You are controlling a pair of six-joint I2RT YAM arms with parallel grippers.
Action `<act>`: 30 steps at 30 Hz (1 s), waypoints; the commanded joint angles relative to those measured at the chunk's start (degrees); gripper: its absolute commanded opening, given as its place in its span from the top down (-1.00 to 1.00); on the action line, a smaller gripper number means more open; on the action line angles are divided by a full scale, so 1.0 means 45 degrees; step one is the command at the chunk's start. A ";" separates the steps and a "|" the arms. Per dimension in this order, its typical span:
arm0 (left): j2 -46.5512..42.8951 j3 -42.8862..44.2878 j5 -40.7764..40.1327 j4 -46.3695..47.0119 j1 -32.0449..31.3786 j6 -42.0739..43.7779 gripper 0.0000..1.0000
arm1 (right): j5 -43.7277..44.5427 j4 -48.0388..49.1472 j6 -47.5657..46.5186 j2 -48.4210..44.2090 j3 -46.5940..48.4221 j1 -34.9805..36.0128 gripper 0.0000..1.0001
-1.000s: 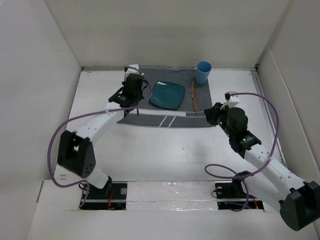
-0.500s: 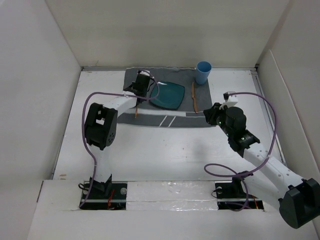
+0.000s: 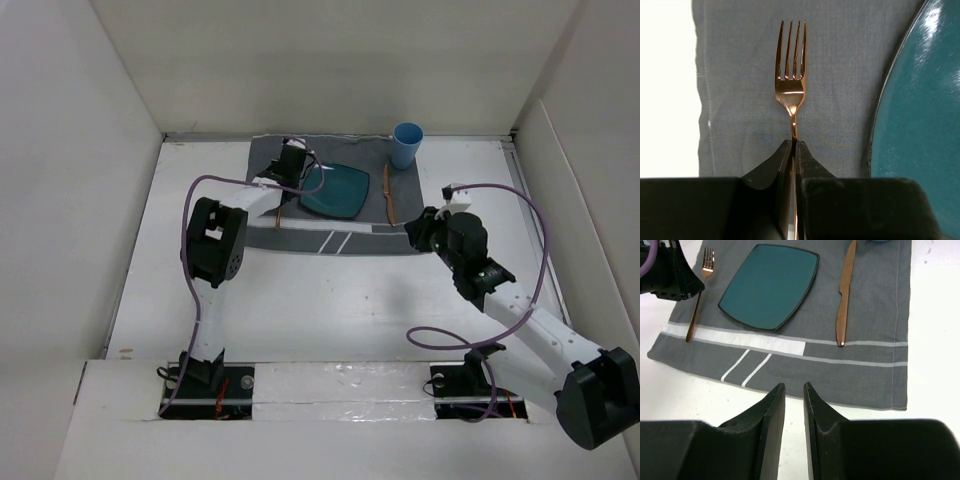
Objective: Set the dinner table for one person
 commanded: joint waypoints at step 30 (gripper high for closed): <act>0.1440 0.2306 -0.0481 -0.0501 0.0200 0.0201 0.94 | 0.0687 0.0200 -0.0286 0.0411 0.0668 0.0391 0.45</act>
